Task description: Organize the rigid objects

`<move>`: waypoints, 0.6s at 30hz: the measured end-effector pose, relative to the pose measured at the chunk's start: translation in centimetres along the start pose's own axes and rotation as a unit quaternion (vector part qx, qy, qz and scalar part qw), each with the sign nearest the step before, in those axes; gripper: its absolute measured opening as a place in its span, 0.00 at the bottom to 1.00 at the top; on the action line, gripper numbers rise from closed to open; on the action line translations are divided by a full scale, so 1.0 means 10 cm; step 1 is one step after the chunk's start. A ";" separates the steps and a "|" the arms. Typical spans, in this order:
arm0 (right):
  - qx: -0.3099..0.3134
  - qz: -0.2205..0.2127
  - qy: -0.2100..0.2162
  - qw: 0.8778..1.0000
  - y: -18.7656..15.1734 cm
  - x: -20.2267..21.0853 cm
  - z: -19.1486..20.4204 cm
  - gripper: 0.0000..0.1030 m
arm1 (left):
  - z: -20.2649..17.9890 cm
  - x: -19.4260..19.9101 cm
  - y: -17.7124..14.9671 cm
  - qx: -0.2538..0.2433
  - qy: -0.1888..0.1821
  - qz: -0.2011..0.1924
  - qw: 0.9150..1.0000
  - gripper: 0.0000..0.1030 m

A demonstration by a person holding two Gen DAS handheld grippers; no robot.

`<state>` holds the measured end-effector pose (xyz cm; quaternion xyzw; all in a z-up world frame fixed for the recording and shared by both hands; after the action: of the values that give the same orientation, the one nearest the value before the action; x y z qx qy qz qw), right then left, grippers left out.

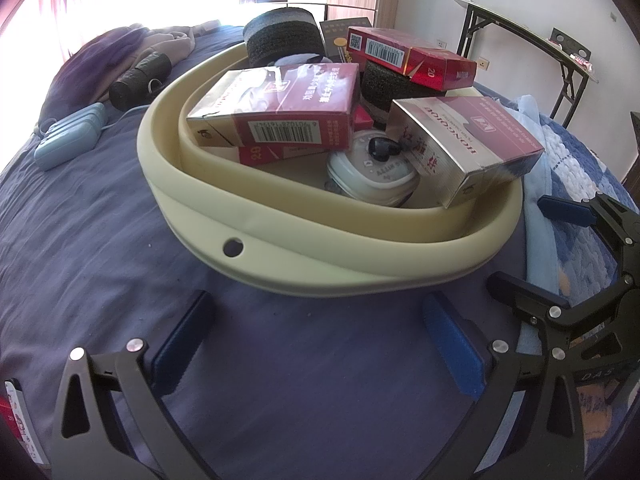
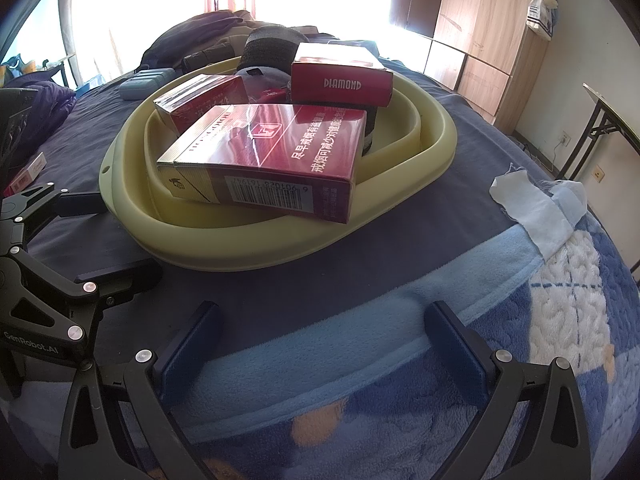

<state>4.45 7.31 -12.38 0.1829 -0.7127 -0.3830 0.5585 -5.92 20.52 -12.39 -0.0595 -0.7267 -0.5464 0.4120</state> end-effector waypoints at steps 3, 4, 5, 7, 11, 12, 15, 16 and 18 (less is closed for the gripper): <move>0.000 0.000 0.000 1.000 0.00 0.00 0.00 1.00 | 0.00 0.00 0.00 0.000 0.000 0.000 1.000 1.00; 0.000 0.000 0.000 1.000 0.00 0.00 0.00 1.00 | 0.00 0.00 0.00 0.000 0.000 0.000 1.000 1.00; 0.000 0.000 0.000 1.000 0.00 0.00 0.00 1.00 | 0.00 0.00 0.00 0.000 0.000 0.000 1.000 1.00; 0.000 0.000 0.000 1.000 0.00 0.00 0.00 1.00 | 0.01 0.00 -0.01 0.000 0.000 0.000 1.000 1.00; 0.000 0.000 0.000 1.000 0.00 0.00 0.00 1.00 | 0.00 0.00 0.00 0.000 0.000 0.000 1.000 1.00; 0.000 0.000 0.000 1.000 0.00 0.00 0.00 1.00 | 0.01 0.01 -0.01 0.000 0.000 0.000 1.000 1.00; 0.000 0.000 0.000 1.000 0.00 0.00 0.00 1.00 | 0.00 0.00 0.00 0.000 0.000 0.000 1.000 1.00; 0.000 0.000 0.000 1.000 0.00 0.00 0.00 1.00 | 0.00 0.00 -0.01 0.000 0.000 0.000 1.000 1.00; 0.000 0.000 0.000 1.000 0.00 0.00 0.00 1.00 | 0.00 0.00 0.00 0.000 0.000 0.000 1.000 1.00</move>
<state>4.45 7.32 -12.37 0.1829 -0.7127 -0.3829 0.5585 -5.97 20.52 -12.40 -0.0594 -0.7267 -0.5464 0.4121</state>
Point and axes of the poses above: each gripper's, at about its wrist camera, not at the fingertips, and x roughly against the way its jaws point, z to its left, y to its top, the point moved 6 cm from there along -x, roughly the way its jaws point, and after that the axes turned 12 degrees about -z, right-handed, at the moved point
